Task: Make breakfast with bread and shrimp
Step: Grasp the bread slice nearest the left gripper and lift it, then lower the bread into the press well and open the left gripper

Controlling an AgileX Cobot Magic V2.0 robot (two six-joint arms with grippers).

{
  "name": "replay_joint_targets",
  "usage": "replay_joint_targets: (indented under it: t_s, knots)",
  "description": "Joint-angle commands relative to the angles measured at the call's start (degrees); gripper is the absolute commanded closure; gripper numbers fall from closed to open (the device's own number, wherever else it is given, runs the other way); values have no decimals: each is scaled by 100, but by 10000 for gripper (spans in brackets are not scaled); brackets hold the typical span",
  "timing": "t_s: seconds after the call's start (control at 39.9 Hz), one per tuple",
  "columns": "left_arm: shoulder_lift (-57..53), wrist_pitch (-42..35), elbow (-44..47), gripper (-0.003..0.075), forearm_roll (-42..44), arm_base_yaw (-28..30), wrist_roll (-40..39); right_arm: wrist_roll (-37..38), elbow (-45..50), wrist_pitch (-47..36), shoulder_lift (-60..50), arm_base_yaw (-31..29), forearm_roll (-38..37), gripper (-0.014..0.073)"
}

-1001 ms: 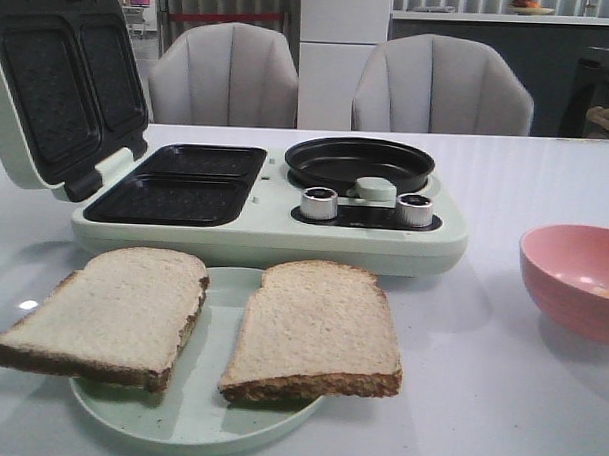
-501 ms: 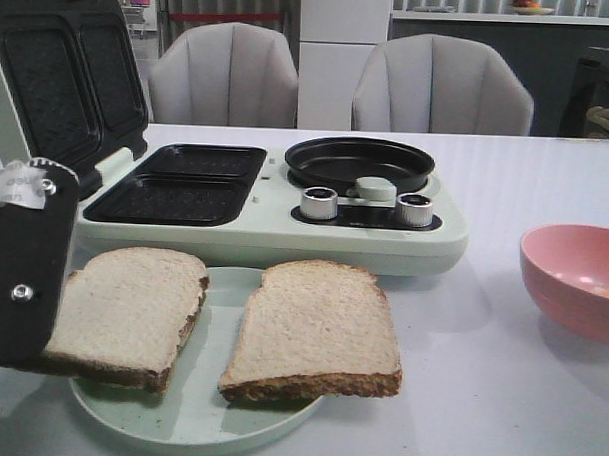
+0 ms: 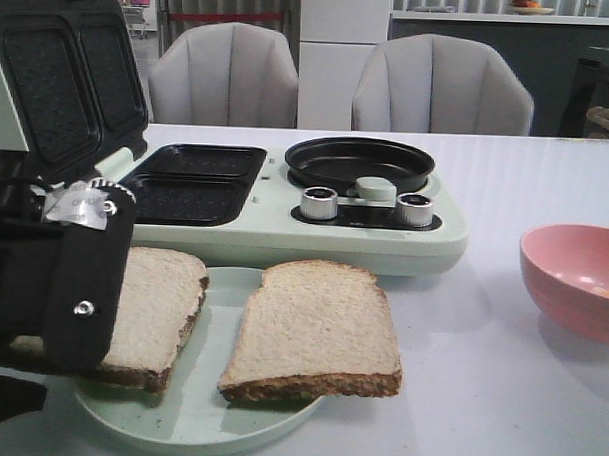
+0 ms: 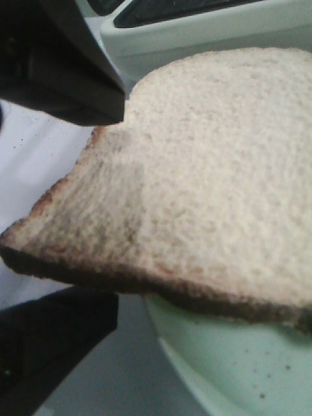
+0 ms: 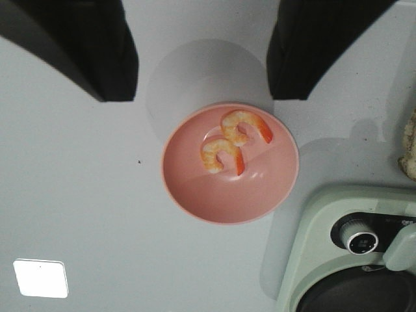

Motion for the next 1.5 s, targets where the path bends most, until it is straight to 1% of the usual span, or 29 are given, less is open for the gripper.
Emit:
replay_joint_targets:
  t_s: [0.0, 0.13, 0.18, 0.25, 0.43, 0.55, 0.68, 0.83, 0.9, 1.1, 1.23, 1.4, 1.48]
  knots:
    - [-120, 264, -165, 289, 99, -30, -97, -50, -195, -364, 32, -23, -54, 55]
    - [-120, 276, -165, 486, -37, -41, -125, -50, -195, -364, 32, -23, -54, 55]
    - [-130, 315, -165, 552, -106, -41, -125, -50, -195, -364, 32, -23, -54, 55]
    - [-142, 729, -165, 625, -229, -222, -125, -50, -195, -364, 32, -23, -54, 55]
    - [-582, 1837, -165, 619, -617, -1029, -125, -50, -195, -364, 32, -23, -54, 55]
    - [-1017, 2531, -165, 619, -558, -1443, -125, -50, -195, -364, 32, -23, -54, 55]
    - [-1487, 2985, -165, 619, -181, -1691, -125, -50, -195, -364, 32, -23, -54, 55]
    - [-1915, 3038, -202, 619, 136, -1633, -125, -50, -195, -364, 32, -23, -54, 55]
    - [-1970, 2938, -303, 619, 252, -1448, -125, -50, -195, -364, 32, -23, -54, 55]
    - [-1911, 2255, -713, 619, 360, -520, -28, -50, -195, -364, 32, -23, -54, 55]
    - [-1906, 1931, -879, 619, 370, -81, 19, -50, -195, -364, 32, -23, -54, 55]
    - [-1820, 691, -1092, 619, 685, 387, 19, -50, -195, -364, 32, -23, -54, 55]
    - [-1627, 464, -1276, 619, 718, 524, 19, -50, -195, -364, 32, -23, -54, 55]
